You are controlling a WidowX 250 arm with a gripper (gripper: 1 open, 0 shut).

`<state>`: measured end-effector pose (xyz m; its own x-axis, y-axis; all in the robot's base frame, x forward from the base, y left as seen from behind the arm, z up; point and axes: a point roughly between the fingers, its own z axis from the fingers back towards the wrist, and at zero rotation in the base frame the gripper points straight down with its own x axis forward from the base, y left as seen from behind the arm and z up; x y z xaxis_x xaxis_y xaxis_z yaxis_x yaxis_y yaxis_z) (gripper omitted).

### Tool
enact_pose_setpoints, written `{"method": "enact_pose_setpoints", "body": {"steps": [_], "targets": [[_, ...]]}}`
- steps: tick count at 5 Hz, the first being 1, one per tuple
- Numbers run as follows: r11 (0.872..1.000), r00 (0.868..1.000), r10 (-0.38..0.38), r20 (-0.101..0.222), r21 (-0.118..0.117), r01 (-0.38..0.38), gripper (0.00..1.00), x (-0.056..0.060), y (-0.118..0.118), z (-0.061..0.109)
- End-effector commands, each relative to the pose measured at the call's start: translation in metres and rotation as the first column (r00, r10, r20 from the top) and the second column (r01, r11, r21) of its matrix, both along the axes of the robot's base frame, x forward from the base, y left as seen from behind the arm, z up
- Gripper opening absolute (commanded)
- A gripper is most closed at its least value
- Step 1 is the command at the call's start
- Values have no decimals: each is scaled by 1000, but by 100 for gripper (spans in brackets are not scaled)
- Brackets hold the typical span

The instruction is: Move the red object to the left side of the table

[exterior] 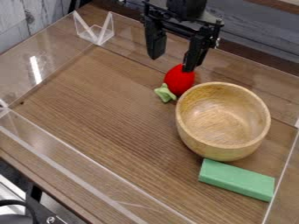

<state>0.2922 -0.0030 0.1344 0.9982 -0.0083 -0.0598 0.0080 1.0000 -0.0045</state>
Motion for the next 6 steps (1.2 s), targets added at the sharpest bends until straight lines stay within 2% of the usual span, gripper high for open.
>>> {"method": "enact_pose_setpoints", "body": {"steps": [1,2,3,4,6], "targets": [[1000,1000,15,-20,-5,-15,100,1,-2,-14],[1000,998,29,-47,-9,-29,100,3,-6,-32],[1000,999,24,-49,-11,-25,0,0,-1,-35],[1000,999,18,-27,-11,-19,0,-3,10,-28],[1000,997,28,74,-8,-28,0,10,40,7]]}}
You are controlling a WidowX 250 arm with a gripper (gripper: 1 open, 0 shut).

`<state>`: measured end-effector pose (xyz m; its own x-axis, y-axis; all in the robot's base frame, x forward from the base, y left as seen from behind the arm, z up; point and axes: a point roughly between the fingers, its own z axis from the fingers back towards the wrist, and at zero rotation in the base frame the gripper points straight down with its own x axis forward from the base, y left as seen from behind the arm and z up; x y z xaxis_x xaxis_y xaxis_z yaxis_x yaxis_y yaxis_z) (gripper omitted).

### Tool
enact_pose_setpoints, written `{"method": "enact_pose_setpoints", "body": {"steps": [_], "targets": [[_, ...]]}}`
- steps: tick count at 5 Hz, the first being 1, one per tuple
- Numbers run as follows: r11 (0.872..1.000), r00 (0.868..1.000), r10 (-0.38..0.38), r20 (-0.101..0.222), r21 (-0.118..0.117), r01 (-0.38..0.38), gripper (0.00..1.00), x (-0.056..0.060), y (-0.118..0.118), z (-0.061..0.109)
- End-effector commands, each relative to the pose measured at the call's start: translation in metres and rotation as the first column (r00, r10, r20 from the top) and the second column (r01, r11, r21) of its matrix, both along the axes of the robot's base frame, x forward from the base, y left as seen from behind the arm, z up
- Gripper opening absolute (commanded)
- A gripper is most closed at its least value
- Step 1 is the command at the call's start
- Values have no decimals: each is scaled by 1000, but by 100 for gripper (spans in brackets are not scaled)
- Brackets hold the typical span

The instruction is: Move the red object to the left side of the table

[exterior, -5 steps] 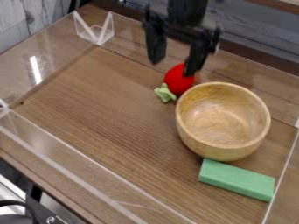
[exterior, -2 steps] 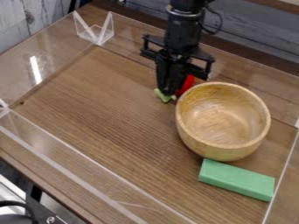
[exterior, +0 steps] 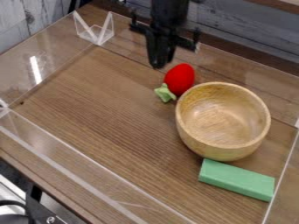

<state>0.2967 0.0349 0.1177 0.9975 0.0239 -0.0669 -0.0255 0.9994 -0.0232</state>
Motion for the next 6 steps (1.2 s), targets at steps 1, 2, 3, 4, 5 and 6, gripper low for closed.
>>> {"method": "enact_pose_setpoints", "body": {"steps": [1,2,3,4,5,6], "targets": [[1000,997,-9,72,12,8,100,6,3,11],[1000,998,-22,59,7,22,100,7,-1,-4],[999,998,-33,57,2,33,100,12,-3,-18],[999,997,-49,64,-5,49,100,17,-9,-15],[998,996,-59,68,-11,60,100,20,-12,-12],[998,997,-54,64,-17,55,100,31,-20,-26]]}}
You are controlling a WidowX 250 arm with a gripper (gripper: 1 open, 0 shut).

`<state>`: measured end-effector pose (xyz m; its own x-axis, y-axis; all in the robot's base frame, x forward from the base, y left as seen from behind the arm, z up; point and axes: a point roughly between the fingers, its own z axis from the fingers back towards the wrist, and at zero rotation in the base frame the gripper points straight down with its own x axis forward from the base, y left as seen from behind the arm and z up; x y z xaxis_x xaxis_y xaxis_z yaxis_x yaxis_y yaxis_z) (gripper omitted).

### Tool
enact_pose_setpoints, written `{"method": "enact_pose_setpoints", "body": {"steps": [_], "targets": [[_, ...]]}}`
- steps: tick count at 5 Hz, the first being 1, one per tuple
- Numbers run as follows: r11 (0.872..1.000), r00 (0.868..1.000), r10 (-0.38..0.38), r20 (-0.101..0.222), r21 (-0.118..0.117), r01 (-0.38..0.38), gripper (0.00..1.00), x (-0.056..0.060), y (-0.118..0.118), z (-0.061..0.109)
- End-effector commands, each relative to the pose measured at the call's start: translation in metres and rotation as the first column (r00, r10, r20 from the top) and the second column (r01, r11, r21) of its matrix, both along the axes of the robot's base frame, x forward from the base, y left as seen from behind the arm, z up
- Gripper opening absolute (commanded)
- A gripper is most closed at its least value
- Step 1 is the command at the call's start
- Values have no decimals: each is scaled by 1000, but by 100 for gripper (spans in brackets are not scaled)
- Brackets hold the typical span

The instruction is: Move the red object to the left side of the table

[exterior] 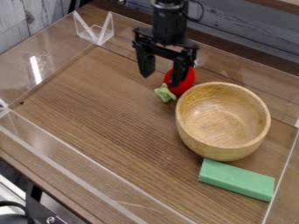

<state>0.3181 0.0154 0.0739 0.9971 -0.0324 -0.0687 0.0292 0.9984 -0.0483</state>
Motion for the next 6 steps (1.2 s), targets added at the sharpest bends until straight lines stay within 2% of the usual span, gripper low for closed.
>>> {"method": "enact_pose_setpoints", "body": {"steps": [1,2,3,5,6], "targets": [[1000,998,10,56,2,-10,100,18,-6,3],[999,998,-37,56,0,37,0,21,2,8],[996,995,-87,56,0,87,0,25,11,16],[996,983,-94,157,21,92,0,17,19,82],[996,988,-95,122,12,94,100,18,22,58]]}}
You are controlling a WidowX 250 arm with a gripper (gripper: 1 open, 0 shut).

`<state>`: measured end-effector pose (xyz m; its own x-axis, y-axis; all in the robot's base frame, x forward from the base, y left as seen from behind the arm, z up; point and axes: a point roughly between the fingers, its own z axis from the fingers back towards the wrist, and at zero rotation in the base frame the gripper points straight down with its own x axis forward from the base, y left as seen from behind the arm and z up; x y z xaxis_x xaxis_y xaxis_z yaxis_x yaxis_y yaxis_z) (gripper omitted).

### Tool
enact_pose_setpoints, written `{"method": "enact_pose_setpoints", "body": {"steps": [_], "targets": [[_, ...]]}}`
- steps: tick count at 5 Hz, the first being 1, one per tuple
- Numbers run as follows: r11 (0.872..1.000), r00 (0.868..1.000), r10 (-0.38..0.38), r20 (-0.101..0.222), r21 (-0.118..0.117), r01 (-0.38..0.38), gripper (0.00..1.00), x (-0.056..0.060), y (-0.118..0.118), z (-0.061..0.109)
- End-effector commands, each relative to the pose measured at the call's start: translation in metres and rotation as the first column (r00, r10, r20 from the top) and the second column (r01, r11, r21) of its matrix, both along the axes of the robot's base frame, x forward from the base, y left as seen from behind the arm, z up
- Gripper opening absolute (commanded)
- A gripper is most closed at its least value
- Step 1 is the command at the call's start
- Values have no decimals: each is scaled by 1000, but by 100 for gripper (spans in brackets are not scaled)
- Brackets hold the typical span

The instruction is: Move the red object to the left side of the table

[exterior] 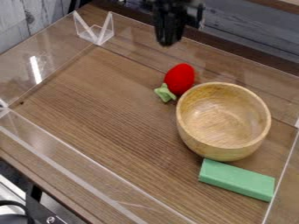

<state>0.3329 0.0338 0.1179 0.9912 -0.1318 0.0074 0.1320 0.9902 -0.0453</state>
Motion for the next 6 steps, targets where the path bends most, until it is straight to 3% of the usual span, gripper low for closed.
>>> {"method": "enact_pose_setpoints", "body": {"steps": [1,2,4,5,6], "targets": [[1000,1000,8,3,12,-8,100,4,5,-12],[1000,1000,-28,-15,13,28,0,2,-7,-30],[1000,999,23,39,1,-23,0,6,10,17],[1000,1000,-14,27,-3,14,100,14,17,11],[999,999,-45,5,-9,45,100,23,22,-1]]}}
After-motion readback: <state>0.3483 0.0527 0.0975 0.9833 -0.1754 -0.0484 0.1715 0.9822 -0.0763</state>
